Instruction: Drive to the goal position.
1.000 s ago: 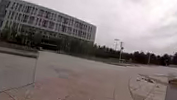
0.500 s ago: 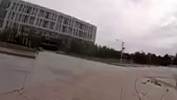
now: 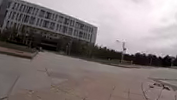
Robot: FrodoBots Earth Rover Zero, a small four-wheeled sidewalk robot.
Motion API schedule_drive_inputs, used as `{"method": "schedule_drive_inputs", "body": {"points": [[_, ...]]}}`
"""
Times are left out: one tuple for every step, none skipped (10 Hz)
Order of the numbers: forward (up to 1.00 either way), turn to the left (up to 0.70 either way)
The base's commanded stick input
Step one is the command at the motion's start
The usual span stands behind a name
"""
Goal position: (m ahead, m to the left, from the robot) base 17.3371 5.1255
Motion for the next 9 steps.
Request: {"method": "schedule_drive_inputs", "body": {"points": [[0.69,0.00],[0.69,0.00],[0.69,0.00],[0.69,0.00],[0.69,0.00],[0.69,0.00],[0.69,0.00],[0.69,0.00],[0.69,0.00]]}}
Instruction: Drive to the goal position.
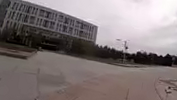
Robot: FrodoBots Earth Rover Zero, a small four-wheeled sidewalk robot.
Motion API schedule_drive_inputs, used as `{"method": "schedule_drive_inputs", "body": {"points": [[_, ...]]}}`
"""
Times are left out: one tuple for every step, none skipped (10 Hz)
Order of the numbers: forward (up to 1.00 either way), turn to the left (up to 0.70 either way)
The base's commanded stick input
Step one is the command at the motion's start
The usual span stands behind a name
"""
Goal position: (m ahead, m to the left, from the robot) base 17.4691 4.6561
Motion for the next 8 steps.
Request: {"method": "schedule_drive_inputs", "body": {"points": [[0.69,0.00],[0.69,0.00],[0.69,0.00],[0.69,0.00],[0.69,0.00],[0.69,0.00],[0.69,0.00],[0.69,0.00]]}}
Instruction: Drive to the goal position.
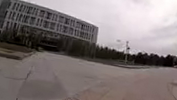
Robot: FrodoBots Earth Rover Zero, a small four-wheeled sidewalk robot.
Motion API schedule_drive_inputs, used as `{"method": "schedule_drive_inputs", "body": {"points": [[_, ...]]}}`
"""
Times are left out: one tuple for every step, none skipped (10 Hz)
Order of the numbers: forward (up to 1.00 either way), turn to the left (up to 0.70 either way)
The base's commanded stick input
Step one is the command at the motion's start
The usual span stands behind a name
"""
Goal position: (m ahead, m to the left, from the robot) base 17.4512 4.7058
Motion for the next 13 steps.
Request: {"method": "schedule_drive_inputs", "body": {"points": [[0.69,0.03],[0.69,0.03],[0.69,0.03],[0.69,0.03],[0.69,0.03],[0.69,0.05],[0.69,0.22],[0.69,0.35],[0.69,0.10],[0.69,0.01],[0.69,0.00],[0.69,0.00],[0.69,0.00]]}}
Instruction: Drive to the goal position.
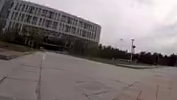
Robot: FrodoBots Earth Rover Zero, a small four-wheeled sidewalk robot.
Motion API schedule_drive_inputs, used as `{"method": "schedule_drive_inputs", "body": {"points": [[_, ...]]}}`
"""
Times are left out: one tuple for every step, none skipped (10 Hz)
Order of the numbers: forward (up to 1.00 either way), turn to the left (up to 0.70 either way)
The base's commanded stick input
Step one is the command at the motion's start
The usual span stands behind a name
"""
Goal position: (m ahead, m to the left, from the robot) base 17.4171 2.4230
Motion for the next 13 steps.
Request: {"method": "schedule_drive_inputs", "body": {"points": [[0.69,0.00],[0.70,0.00],[0.70,0.00],[0.70,0.00],[0.70,0.00],[0.70,0.00],[0.70,0.00],[0.70,0.00],[0.70,0.00],[0.70,0.09],[0.70,0.23],[0.70,0.34],[0.70,0.35]]}}
